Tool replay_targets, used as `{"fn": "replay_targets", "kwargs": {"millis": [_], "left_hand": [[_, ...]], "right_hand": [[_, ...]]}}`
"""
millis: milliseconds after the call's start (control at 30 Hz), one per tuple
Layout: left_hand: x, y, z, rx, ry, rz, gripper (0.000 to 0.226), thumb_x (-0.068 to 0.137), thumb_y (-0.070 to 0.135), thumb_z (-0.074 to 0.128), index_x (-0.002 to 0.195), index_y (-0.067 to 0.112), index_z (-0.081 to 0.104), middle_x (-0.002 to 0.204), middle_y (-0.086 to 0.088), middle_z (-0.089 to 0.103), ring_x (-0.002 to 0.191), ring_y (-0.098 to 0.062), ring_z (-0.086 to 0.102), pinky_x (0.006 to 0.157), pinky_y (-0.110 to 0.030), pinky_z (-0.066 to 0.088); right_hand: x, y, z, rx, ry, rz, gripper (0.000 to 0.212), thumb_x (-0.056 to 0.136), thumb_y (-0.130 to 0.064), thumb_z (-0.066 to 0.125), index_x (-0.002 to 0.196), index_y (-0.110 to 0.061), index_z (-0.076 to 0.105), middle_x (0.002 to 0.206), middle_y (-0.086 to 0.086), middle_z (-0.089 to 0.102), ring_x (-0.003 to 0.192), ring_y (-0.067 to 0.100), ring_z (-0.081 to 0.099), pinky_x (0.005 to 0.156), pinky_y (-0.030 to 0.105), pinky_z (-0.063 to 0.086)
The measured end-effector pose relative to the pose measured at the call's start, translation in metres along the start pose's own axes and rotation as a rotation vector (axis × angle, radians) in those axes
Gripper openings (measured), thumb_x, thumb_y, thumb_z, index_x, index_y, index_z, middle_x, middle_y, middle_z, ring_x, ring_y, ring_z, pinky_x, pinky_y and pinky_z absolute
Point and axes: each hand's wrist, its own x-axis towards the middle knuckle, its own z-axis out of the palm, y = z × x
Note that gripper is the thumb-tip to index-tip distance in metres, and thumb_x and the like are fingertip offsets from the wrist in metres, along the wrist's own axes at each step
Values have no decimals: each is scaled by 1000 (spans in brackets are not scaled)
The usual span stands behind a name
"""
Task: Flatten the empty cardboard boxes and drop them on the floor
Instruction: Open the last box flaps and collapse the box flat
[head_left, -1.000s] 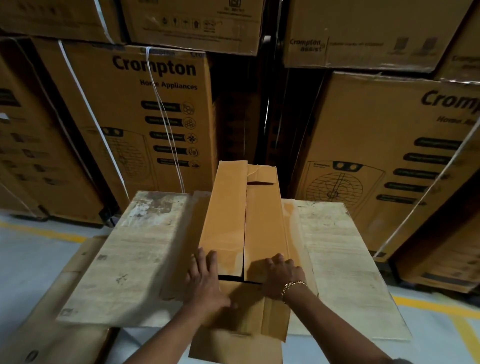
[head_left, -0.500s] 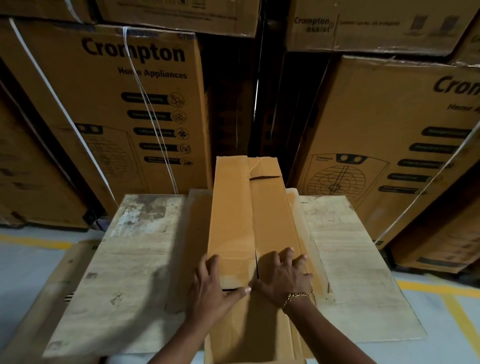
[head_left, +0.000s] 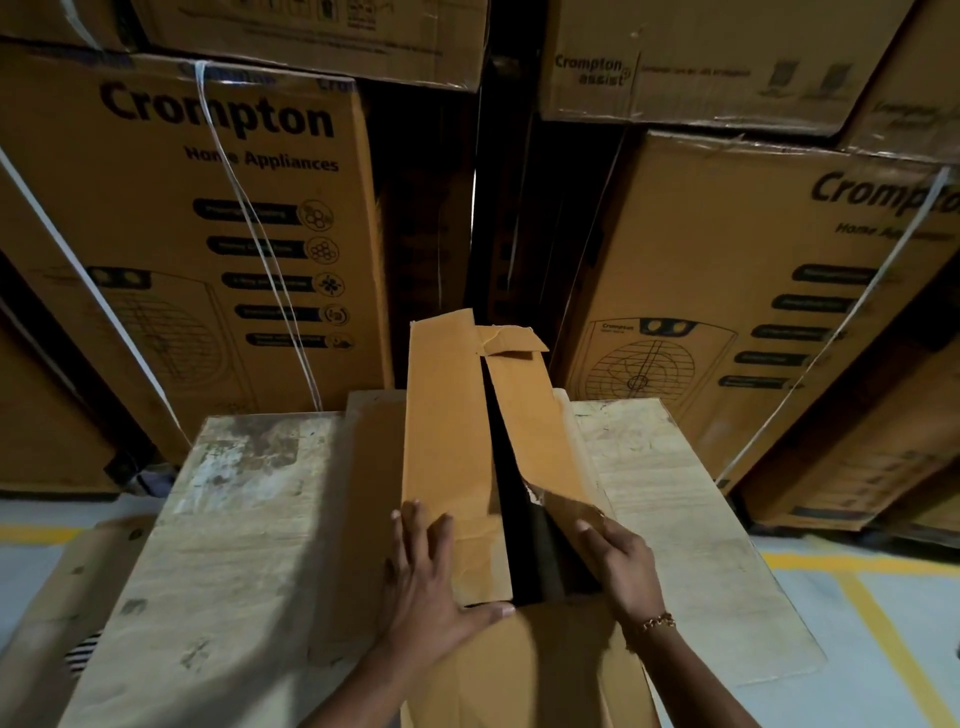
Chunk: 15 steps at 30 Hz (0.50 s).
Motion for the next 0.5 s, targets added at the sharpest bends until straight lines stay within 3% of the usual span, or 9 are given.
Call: {"fn": "replay_targets", "kwargs": {"millis": [67, 133, 200, 233, 333, 400, 500], "left_hand": [[-2, -2, 0, -11, 11, 27, 126, 60, 100, 39, 157, 31, -3, 158, -1, -35, 147, -33, -28, 117, -50, 23], [-3, -7, 3, -64, 66, 47, 109, 75, 67, 63, 157, 30, 2, 158, 7, -34, 151, -29, -14, 116, -46, 33], [-4, -17, 7, -203, 163, 48, 96, 76, 27, 71, 156, 28, 19, 161, 17, -14, 152, -21, 6, 113, -41, 38], [-6, -20, 7, -286, 227, 24, 89, 78, 17, 70, 155, 27, 26, 161, 16, 3, 150, -21, 20, 111, -37, 38], [-13, -21, -3, -606, 386, -176, 57, 92, 29, 65, 146, 23, 48, 146, -4, 52, 126, -31, 54, 100, -38, 45], [-16, -22, -11, -765, 399, -356, 48, 94, 35, 65, 135, 13, 58, 129, -15, 64, 119, -36, 60, 91, -35, 46], [-21, -36, -14, -790, 321, -396, 52, 87, 47, 67, 131, 18, 63, 110, -14, 72, 98, -31, 67, 77, -30, 46]], "right_hand": [[-2, -1, -2, 116, -7, 42, 23, 92, -33, 66, 70, -33, 73, 71, -8, 71, 82, 23, 64, 77, 42, 50], [-3, -2, -2, 188, -21, 64, 18, 93, -33, 64, 80, -33, 77, 82, -5, 75, 90, 24, 66, 81, 43, 52], [-4, -2, -3, 194, -15, 48, 21, 94, -32, 63, 77, -32, 76, 80, -5, 74, 90, 26, 65, 76, 40, 50], [-4, -3, -2, 190, -4, 39, 24, 94, -32, 63, 73, -33, 75, 77, -6, 72, 88, 26, 64, 73, 37, 48], [-10, -8, -1, 245, 9, 40, 26, 84, -53, 67, 74, -30, 75, 77, -3, 73, 89, 30, 65, 76, 43, 49], [-8, -6, -5, 361, 54, 82, 52, 69, -72, 68, 84, -23, 73, 86, 10, 72, 86, 34, 65, 77, 49, 49], [-9, -6, -11, 637, 114, 230, 37, 93, -46, 59, 110, -13, 63, 102, 17, 68, 90, 32, 65, 74, 42, 52]]}}
